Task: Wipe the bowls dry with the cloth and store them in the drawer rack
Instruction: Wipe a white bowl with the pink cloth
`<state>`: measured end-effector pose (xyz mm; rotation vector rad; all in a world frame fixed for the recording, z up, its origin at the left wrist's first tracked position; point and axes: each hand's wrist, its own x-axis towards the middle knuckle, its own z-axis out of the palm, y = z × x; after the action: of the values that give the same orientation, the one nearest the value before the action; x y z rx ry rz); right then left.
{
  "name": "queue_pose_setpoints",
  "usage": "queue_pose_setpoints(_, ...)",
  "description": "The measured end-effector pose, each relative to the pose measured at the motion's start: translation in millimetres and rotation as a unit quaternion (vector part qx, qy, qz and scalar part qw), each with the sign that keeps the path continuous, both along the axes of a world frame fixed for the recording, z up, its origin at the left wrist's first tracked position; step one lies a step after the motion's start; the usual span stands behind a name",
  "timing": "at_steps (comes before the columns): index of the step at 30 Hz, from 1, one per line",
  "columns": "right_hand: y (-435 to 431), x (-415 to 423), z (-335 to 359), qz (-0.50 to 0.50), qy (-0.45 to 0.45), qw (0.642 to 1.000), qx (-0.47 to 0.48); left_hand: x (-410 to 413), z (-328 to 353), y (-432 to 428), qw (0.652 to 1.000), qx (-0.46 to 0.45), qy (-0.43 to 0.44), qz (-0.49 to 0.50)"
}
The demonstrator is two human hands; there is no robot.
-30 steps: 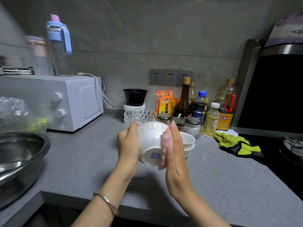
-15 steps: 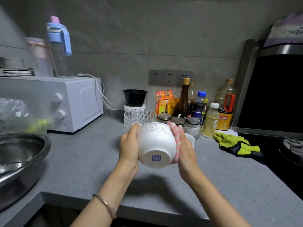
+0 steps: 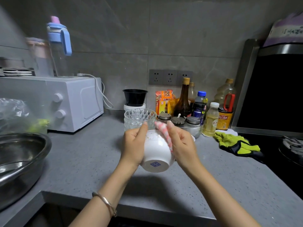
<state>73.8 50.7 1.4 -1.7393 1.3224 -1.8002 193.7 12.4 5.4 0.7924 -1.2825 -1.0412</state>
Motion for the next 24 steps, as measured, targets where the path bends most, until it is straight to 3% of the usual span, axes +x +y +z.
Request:
queue_pose_setpoints(2, 5, 5, -10, 0.011, -0.039, 0.999, -0.025, -2, 1, 1, 0.996, 0.047, 0.075, 0.022)
queue_pose_setpoints(4, 11, 12, -25, 0.017, -0.009, 0.998, -0.055, -3, 5, -1, 0.988, 0.079, 0.121, 0.05)
queue_pose_setpoints(6, 15, 19, -38, -0.02, 0.089, 0.991, -0.097, -4, 6, -3, 0.987, 0.076, 0.129, 0.068)
queue_pose_setpoints(9, 13, 20, -33, -0.106, 0.262, 0.945, -0.162, -5, 0, -6, 0.994, 0.039, 0.089, 0.042)
queue_pose_setpoints(11, 6, 14, -22, -0.113, 0.277, 0.939, -0.171, -9, -4, -4, 0.997, 0.031, 0.062, 0.023)
queue_pose_setpoints(12, 4, 13, -15, -0.094, 0.235, 0.956, -0.148, -9, -5, -3, 0.997, 0.038, 0.063, 0.025)
queue_pose_setpoints(15, 5, 12, 1, 0.005, -0.009, 1.0, -0.019, -12, -1, 0, 0.987, 0.085, 0.128, 0.046)
queue_pose_setpoints(17, 4, 11, 0, 0.036, -0.15, 0.987, 0.045, -14, 1, 3, 0.976, 0.109, 0.182, 0.044)
queue_pose_setpoints(20, 4, 17, -7, 0.111, -0.345, 0.927, 0.097, -18, 0, 7, 0.961, 0.138, 0.241, -0.002)
queue_pose_setpoints(22, 6, 20, -11, 0.11, -0.395, 0.907, 0.1, -20, -2, 6, 0.961, 0.143, 0.233, -0.03)
queue_pose_setpoints(24, 7, 18, -10, 0.068, -0.375, 0.92, 0.088, -21, -6, 2, 0.969, 0.144, 0.198, -0.043)
